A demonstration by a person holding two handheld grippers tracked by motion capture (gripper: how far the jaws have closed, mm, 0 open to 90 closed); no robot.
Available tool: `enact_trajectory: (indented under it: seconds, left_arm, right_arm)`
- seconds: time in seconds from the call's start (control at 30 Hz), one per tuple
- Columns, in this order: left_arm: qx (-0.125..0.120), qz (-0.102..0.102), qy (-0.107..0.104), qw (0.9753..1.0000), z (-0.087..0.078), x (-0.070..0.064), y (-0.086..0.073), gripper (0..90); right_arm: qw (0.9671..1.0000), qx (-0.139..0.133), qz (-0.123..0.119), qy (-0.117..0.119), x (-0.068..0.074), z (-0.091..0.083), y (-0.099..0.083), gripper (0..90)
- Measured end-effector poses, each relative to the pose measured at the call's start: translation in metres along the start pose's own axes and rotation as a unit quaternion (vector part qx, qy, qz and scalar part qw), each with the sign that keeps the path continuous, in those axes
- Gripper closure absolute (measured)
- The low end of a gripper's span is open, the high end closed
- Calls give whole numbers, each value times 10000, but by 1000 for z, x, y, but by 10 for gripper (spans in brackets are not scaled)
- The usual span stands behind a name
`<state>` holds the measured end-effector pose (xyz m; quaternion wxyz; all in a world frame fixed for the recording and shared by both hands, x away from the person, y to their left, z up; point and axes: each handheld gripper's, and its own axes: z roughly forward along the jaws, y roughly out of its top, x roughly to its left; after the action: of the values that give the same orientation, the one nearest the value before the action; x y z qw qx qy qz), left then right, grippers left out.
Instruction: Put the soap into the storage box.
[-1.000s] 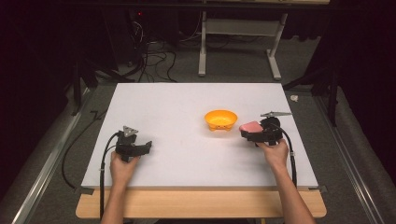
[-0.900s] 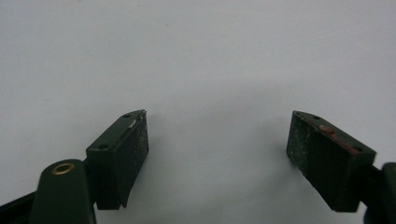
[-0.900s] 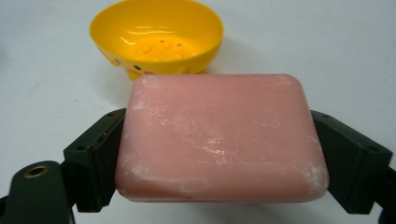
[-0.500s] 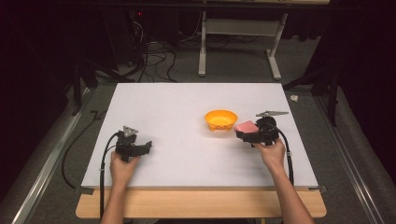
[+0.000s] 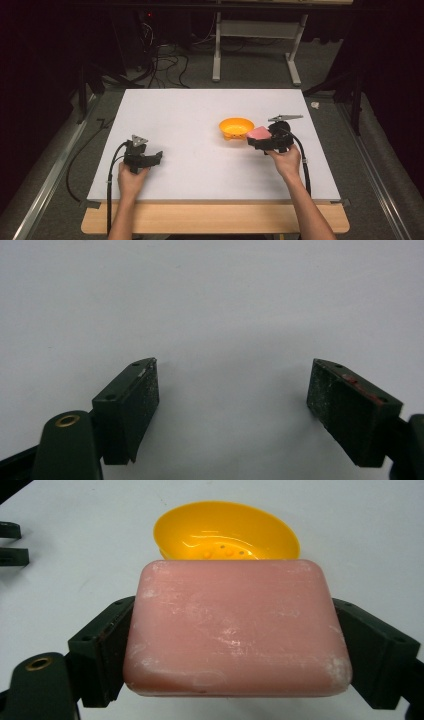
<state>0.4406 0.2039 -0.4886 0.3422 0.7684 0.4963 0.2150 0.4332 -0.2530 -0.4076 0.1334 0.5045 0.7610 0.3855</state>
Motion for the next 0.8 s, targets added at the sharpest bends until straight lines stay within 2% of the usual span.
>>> enact_trajectory:
  seconds: [0.57,0.8]
  left_arm:
    - [0,0,0,10000,0,0,0,212]
    - [-8,-2,-1,10000,0,0,0,212]
  right_arm:
    - [9999,60,-57,104,11,9,20,137]
    - [9998,142,-25,119,12,15,27,137]
